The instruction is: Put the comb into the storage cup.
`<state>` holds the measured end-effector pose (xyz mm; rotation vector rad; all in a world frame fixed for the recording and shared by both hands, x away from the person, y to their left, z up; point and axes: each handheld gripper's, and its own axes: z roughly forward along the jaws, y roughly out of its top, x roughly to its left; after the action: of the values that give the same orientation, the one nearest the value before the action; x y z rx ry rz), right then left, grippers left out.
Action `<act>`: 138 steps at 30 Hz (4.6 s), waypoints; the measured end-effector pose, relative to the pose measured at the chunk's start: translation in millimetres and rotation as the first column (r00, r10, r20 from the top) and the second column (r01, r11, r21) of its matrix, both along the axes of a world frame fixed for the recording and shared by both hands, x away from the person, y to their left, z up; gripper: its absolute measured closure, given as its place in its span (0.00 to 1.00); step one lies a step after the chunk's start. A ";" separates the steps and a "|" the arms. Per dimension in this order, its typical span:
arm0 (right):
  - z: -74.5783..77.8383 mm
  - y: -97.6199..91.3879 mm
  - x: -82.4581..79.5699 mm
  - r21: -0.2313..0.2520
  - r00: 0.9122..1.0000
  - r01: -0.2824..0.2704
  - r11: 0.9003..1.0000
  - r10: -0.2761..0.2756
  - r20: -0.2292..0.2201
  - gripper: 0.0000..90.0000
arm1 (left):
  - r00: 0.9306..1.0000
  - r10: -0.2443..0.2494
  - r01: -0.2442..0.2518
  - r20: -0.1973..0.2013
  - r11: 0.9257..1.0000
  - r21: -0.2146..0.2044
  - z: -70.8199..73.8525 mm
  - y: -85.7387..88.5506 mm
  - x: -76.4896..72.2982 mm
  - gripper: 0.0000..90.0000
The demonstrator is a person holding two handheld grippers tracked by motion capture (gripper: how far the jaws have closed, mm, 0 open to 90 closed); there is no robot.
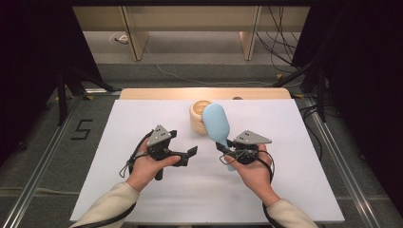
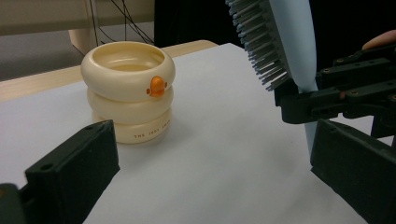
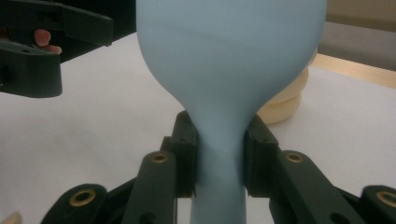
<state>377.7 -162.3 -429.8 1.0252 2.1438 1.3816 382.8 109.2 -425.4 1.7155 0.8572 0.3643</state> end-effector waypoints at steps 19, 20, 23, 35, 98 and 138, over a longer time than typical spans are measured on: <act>-2.4 4.4 -0.4 -0.009 1.000 -0.021 1.000 0.021 -0.011 0.79 | 1.000 -0.013 0.014 0.008 0.999 -0.036 12.3 -14.1 8.4 0.02; -2.4 4.4 -0.4 -0.009 1.000 -0.021 1.000 0.021 -0.011 0.79 | 1.000 -0.013 0.014 0.008 0.999 -0.036 12.3 -14.1 8.4 0.02; -2.3 4.7 -0.7 -0.006 1.000 -0.019 1.000 0.019 -0.008 0.78 | 1.000 -0.017 0.017 0.009 0.999 -0.039 13.4 -16.5 8.7 0.02; -0.1 8.9 -3.6 -0.005 1.000 -0.027 1.000 0.027 0.011 0.78 | 0.999 -0.033 0.034 0.014 0.998 -0.054 17.6 -25.6 11.2 0.02; -3.0 26.5 -9.0 0.003 0.998 -0.047 0.999 0.047 0.037 0.79 | 1.000 -0.027 0.028 0.006 0.987 -0.161 29.9 -38.7 20.9 0.18; -4.1 26.1 -6.8 -0.004 0.996 -0.058 0.998 0.058 0.064 0.77 | 0.993 -0.098 0.109 0.059 0.968 -0.225 36.8 -42.2 12.9 0.56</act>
<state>370.9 -136.2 -433.9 0.9117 2.1433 1.4194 395.7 67.0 -388.6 1.5252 0.7409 0.2258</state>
